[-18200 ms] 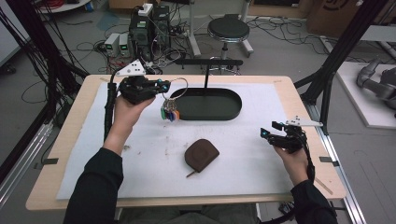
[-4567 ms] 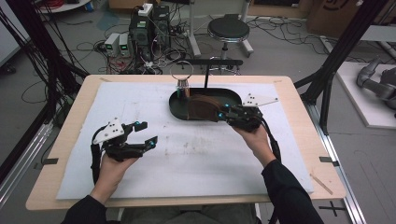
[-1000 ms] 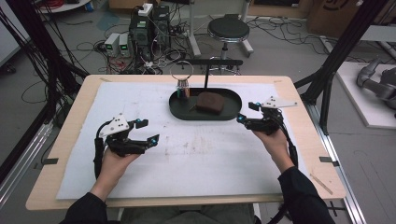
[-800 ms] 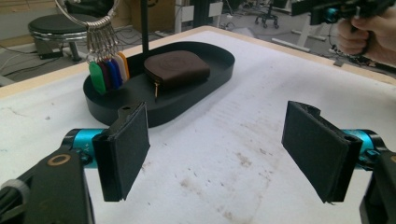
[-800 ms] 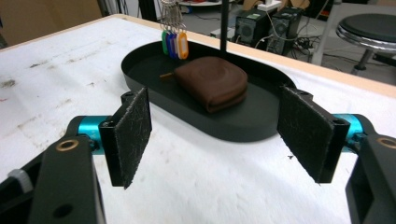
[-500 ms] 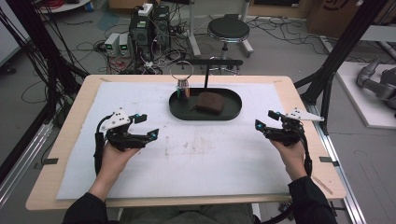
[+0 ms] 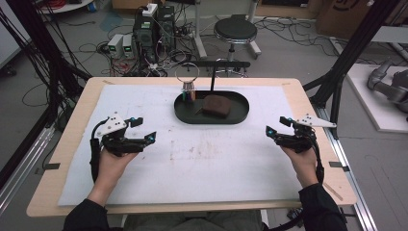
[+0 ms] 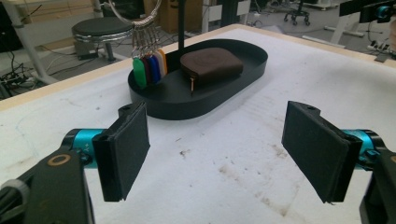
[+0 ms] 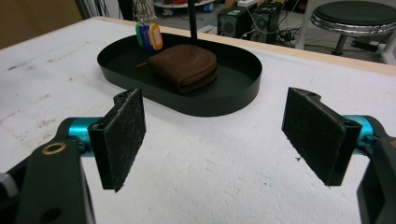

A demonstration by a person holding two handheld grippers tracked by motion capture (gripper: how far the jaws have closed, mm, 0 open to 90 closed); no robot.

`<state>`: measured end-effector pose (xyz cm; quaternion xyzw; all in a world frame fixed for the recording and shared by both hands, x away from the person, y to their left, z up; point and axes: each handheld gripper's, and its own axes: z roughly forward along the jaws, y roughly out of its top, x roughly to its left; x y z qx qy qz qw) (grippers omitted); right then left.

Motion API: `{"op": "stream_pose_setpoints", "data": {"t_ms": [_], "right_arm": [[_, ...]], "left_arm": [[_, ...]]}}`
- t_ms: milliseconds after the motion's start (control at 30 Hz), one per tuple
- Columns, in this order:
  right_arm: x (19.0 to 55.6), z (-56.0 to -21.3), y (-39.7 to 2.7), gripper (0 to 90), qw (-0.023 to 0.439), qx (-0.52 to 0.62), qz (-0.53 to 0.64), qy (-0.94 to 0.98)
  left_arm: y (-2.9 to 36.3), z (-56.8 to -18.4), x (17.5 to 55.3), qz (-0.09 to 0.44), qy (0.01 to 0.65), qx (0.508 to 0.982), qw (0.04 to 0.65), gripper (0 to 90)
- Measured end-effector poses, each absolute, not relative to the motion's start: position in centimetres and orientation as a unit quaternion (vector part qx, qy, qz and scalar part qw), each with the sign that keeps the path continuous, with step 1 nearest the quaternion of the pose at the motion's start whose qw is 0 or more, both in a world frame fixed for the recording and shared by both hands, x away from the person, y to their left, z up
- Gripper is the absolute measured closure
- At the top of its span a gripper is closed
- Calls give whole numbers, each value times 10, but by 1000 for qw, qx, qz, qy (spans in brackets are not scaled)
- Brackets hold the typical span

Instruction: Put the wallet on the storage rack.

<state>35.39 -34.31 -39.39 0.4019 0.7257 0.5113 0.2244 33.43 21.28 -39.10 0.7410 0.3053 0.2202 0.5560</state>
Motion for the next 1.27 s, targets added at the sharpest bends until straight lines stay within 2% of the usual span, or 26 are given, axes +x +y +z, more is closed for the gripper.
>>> {"op": "stream_pose_setpoints", "data": {"t_ms": [1267], "right_arm": [[354, -396, -346, 221, 227, 403, 504, 729]], "left_arm": [[219, -394, 336, 224, 313, 739, 553, 231]]}}
